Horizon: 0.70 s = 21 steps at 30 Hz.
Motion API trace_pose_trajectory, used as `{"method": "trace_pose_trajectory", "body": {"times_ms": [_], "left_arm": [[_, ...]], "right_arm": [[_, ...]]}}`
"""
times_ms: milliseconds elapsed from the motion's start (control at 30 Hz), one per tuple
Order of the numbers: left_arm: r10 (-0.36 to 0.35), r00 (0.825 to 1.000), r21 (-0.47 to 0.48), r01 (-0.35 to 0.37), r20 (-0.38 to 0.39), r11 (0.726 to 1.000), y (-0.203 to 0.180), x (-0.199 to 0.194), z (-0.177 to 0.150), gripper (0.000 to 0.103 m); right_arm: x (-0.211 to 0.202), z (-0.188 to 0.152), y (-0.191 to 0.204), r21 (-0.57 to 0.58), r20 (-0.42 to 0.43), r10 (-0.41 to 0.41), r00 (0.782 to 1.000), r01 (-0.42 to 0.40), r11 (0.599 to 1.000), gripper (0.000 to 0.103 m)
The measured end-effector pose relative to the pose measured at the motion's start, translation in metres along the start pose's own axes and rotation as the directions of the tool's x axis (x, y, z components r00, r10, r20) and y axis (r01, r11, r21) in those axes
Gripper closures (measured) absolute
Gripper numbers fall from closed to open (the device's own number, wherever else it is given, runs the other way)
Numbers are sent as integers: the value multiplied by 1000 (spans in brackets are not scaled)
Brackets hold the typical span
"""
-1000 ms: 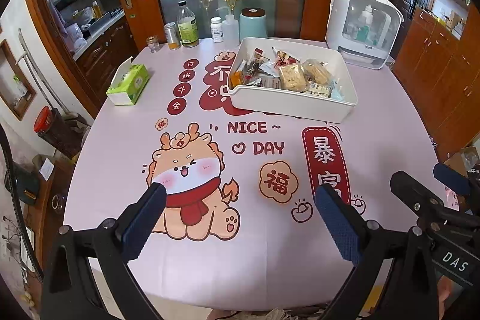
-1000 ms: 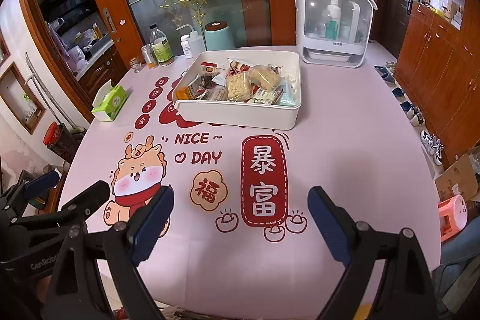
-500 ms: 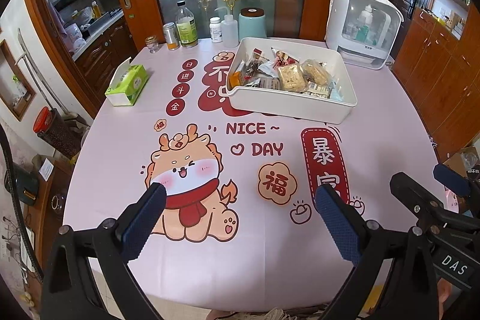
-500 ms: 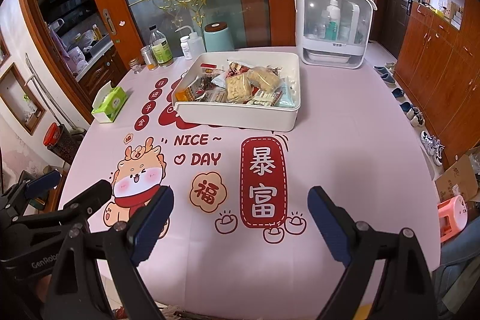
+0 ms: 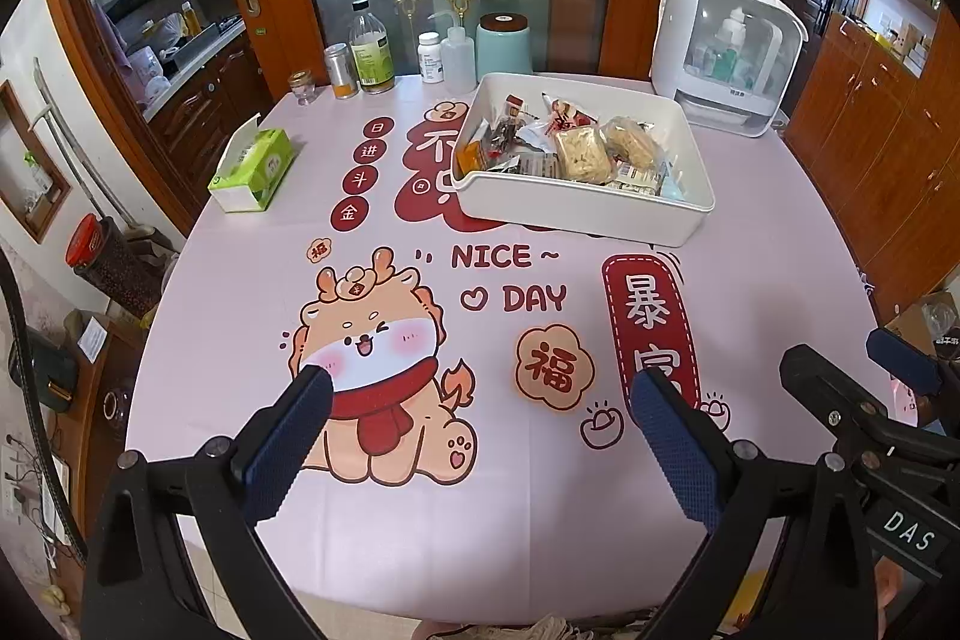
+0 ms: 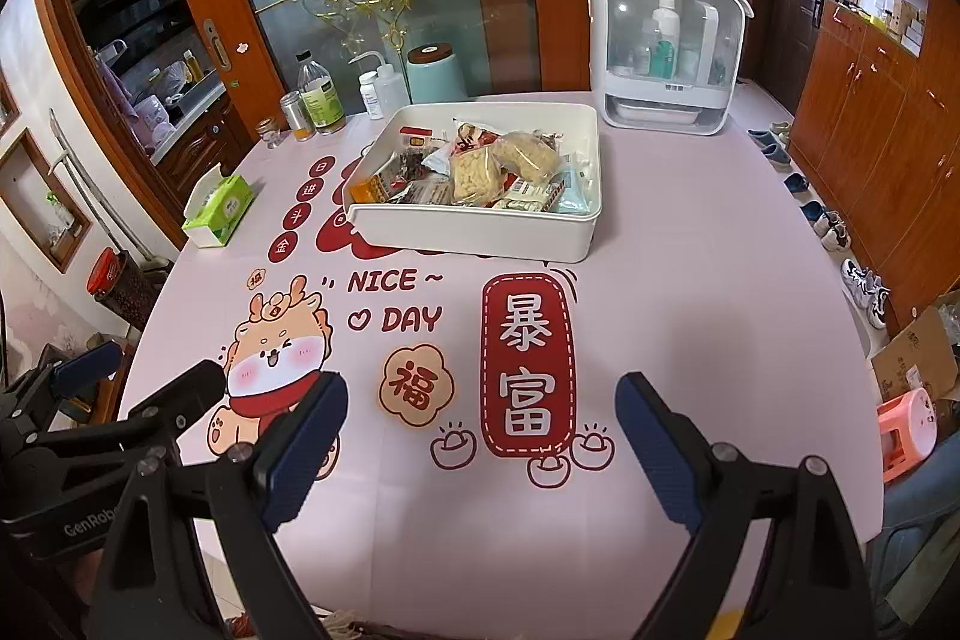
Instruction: Organize snacks
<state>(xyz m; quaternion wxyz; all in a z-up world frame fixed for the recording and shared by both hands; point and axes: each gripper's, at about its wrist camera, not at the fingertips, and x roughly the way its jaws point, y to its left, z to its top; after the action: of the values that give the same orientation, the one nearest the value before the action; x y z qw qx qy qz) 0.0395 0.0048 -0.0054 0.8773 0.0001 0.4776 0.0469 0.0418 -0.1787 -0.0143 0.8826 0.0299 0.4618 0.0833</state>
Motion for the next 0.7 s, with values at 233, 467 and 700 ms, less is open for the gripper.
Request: {"method": "trace_pose_trajectory", "body": {"times_ms": [233, 467, 700], "left_arm": [[1, 1000, 1, -1, 0, 1000, 0, 0, 0, 4], [1, 1000, 1, -1, -3, 1000, 0, 0, 1, 4], [3, 1000, 0, -3, -2, 1000, -2, 0, 1, 4]], "right_arm": [[0, 0, 0, 1, 0, 1, 1000, -1, 1000, 11], [1, 1, -1, 5, -1, 2, 1000, -2, 1000, 11], [1, 1, -2, 1, -1, 2, 1000, -2, 1000, 11]]}}
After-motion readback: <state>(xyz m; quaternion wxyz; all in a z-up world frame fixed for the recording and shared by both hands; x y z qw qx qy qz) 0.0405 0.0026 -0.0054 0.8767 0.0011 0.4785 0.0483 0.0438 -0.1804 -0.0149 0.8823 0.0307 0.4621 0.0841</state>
